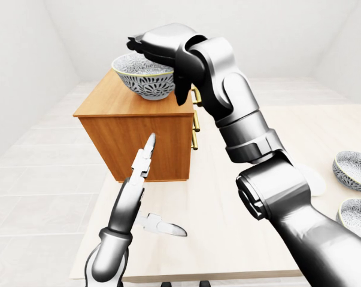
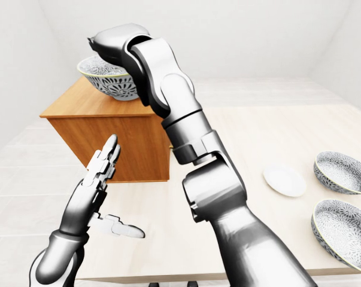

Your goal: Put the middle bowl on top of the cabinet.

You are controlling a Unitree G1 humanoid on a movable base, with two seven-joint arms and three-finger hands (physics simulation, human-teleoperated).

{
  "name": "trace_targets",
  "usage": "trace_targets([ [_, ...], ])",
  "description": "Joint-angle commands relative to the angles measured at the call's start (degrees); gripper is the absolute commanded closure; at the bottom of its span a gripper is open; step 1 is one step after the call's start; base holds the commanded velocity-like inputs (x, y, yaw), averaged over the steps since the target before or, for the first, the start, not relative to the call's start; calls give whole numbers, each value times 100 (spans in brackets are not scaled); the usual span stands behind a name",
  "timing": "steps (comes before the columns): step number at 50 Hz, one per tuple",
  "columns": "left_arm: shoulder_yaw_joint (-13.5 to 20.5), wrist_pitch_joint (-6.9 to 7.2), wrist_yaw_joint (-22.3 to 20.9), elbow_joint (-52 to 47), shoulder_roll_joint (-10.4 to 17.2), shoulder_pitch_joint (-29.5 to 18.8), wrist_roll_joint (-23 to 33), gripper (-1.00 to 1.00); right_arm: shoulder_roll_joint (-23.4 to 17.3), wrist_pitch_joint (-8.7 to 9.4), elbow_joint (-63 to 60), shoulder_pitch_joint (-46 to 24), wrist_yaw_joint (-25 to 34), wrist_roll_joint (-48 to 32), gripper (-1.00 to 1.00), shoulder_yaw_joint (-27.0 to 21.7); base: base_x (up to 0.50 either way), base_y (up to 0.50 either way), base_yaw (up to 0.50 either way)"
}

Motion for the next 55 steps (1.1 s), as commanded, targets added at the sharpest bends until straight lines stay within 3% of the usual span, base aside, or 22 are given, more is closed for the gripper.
trace_targets([
  [1, 19, 0, -5, -24, -11, 7, -56, -100, -261, 0, -1298, 350, 446, 171, -77, -198, 0, 0, 0],
  [3, 13, 0, 9, 34, -4, -1, -43, -100, -311, 0, -1436, 384, 446, 183, -87, -240, 0, 0, 0],
  [12, 4, 0, 15, 25, -6, 15, -28, -100, -490, 0, -1926, 292, 446, 226, -100, -359, 0, 0, 0],
  [41, -60, -71, 40, 36, 24, 87, 87, -100, -555, 0, -3104, 359, 446, 419, -100, -423, 0, 0, 0],
  [53, 23, -41, 62, 45, -1, 9, 45, -100, -770, 0, -3902, 528, 446, 505, -100, -494, 0, 0, 0],
  [55, -16, -94, 64, 80, 9, 37, 75, -100, -811, 0, -3946, 540, 446, 505, -100, -496, 0, 0, 0],
])
